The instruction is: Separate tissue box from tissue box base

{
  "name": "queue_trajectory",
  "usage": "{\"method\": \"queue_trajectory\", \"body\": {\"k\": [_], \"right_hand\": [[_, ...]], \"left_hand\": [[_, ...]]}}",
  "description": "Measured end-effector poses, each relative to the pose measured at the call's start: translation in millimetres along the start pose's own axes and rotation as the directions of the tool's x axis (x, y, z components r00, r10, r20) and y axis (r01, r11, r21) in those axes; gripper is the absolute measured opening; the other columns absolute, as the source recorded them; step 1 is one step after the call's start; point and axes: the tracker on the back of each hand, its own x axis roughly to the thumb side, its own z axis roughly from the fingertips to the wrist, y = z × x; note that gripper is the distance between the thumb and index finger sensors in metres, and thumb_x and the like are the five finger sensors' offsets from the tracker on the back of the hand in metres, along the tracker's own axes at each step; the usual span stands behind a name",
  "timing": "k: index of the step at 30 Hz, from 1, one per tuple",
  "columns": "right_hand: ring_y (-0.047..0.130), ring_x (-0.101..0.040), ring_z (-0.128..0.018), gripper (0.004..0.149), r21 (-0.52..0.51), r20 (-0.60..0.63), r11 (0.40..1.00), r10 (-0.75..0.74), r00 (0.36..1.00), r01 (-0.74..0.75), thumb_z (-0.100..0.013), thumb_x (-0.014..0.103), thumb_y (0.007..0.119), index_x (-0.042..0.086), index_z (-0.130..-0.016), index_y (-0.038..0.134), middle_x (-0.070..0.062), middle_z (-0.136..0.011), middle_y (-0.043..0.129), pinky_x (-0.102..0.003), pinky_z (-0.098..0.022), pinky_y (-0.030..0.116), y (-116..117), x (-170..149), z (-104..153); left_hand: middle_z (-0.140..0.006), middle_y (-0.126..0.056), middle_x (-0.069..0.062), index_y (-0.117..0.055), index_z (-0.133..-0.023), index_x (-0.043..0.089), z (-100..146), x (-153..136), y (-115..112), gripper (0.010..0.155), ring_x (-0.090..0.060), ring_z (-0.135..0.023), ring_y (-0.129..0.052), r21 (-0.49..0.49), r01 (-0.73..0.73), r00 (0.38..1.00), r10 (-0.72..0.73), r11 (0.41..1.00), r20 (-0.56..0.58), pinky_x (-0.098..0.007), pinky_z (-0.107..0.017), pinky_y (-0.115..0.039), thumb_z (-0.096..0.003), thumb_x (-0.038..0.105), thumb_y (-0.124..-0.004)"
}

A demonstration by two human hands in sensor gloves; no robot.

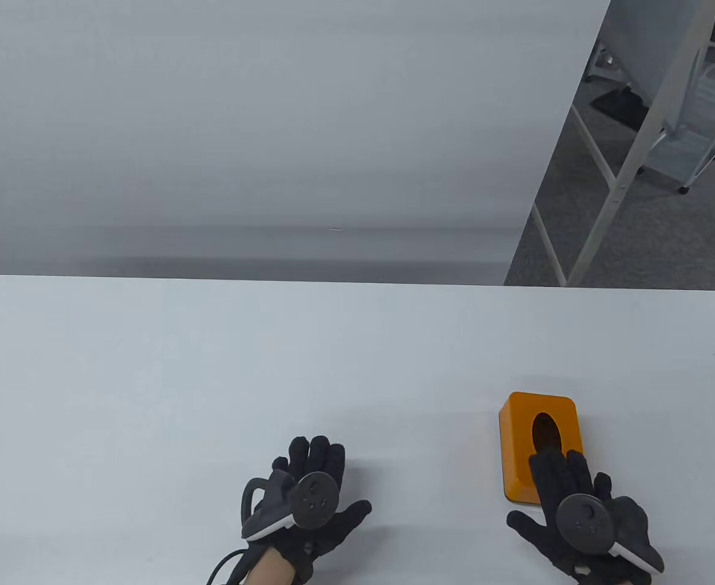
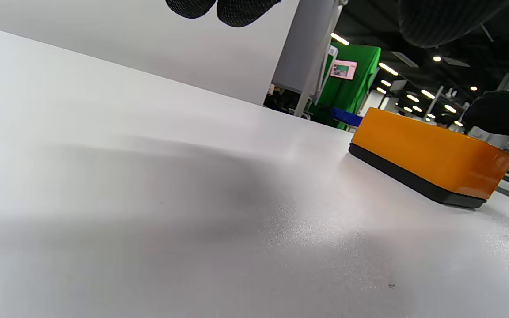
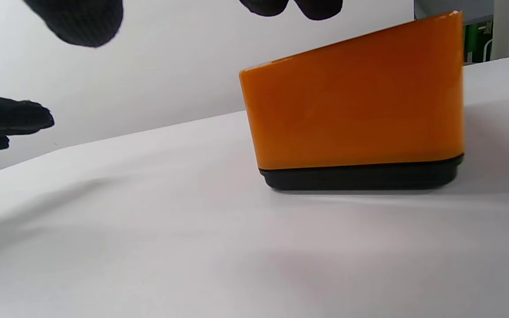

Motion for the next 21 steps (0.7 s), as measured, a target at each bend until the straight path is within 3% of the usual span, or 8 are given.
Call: {"method": "queue_trajectory", "body": {"k": [15, 21], "right_hand": [[0.027, -0.065, -0.099, 0.094, 0.026, -0.011, 0.999, 0.023, 1.000, -0.023, -0.052, 0.072, 0.057, 0.005, -0.112, 0.029, -0.035, -0.114, 0.026, -0.084, -0.057, 0.031, 1.0, 3.3, 0.8], [0.027, -0.069, -0.097, 0.097, 0.024, -0.067, 1.000, 0.016, 0.998, -0.014, -0.051, 0.072, 0.058, 0.004, -0.111, 0.025, -0.037, -0.113, 0.021, -0.086, -0.056, 0.032, -14.2, 9.9, -10.8]], "left_hand": [[-0.113, -0.027, -0.032, -0.037, -0.112, -0.002, -1.8, 13.2, -0.9, 0.098, -0.067, -0.098, -0.026, -0.005, -0.011, 1.000, 0.011, 1.000, 0.026, -0.079, -0.061, -0.036, -0.0513, 0.073, -0.055], [-0.113, -0.024, -0.032, -0.035, -0.113, -0.001, -2.0, 12.1, 4.0, 0.098, -0.067, -0.098, -0.024, 0.024, 0.000, 1.000, 0.000, 1.000, 0.009, -0.079, -0.061, -0.035, -0.0514, 0.073, -0.055]]}}
